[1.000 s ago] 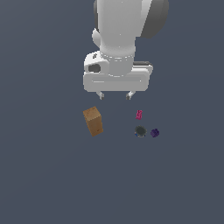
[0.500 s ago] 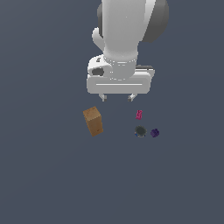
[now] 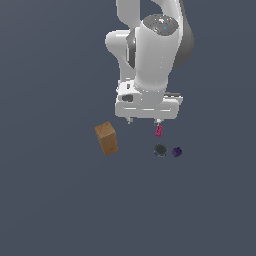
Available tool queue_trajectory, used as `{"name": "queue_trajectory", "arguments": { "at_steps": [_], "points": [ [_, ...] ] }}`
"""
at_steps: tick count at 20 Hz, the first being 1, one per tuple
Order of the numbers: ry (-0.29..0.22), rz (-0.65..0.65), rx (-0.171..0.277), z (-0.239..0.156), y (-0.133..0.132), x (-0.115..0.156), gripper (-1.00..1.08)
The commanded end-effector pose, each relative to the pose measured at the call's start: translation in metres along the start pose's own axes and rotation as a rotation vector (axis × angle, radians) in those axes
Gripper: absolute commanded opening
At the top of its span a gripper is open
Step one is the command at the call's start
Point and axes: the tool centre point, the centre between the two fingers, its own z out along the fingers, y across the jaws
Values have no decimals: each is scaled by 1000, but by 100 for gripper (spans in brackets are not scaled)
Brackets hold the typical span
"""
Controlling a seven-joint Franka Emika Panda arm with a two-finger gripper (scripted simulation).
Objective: Pick up a designated object from a clutter of objects.
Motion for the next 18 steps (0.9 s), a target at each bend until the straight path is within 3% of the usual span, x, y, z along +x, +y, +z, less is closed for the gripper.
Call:
{"name": "queue_trajectory", "arguments": {
  "at_steps": [1,18],
  "points": [
    [0,22,-3,21,-14,-8,100],
    [-8,174,8,152,-100,-107,100]
  ]
}}
